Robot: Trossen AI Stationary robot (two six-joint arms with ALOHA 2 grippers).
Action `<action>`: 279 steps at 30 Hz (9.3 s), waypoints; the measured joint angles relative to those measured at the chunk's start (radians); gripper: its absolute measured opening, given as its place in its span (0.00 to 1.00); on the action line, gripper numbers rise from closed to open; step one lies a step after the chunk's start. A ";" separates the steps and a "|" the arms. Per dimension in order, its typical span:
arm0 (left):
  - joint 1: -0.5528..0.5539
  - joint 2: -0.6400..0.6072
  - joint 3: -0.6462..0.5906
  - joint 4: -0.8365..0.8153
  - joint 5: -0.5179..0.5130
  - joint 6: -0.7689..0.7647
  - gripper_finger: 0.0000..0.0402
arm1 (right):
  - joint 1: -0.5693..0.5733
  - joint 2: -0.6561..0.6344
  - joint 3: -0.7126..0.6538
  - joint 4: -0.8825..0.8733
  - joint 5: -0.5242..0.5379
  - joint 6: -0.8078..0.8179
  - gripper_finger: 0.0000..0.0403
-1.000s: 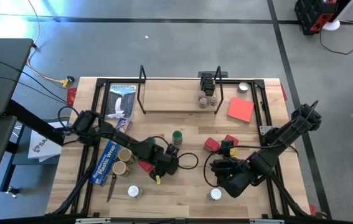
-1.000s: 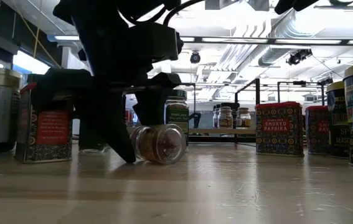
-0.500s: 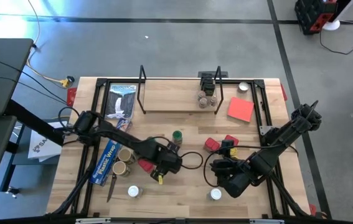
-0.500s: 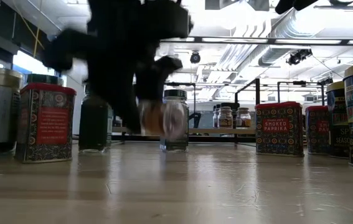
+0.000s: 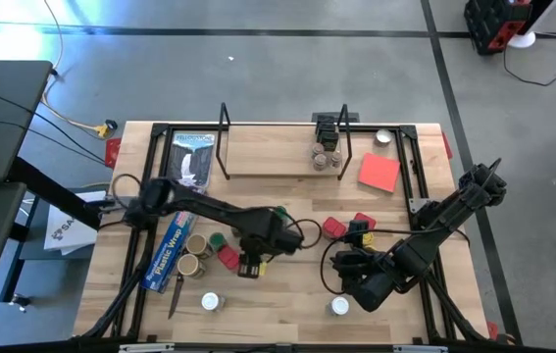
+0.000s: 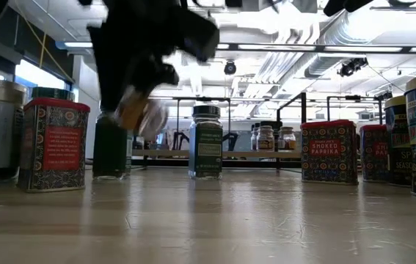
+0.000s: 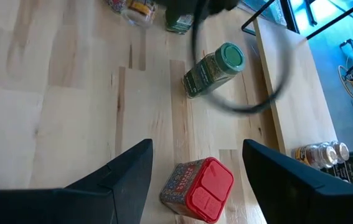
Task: Shelf spices
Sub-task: Put the transparent seasoning bottle on the shelf, then put the green seasoning bottle on the shelf
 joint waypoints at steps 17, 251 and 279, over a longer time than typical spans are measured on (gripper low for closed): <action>0.007 0.225 0.239 -0.118 -0.003 0.036 0.48 | 0.000 0.000 0.000 -0.006 0.000 0.000 0.60; -0.499 -0.476 -0.284 -0.014 -0.989 -1.255 0.60 | -1.079 -0.029 -0.213 0.395 -0.476 -0.865 0.59; -0.307 -0.436 -0.284 0.420 -1.003 -0.622 0.57 | -0.162 -0.348 -0.304 0.395 -0.176 -0.326 0.59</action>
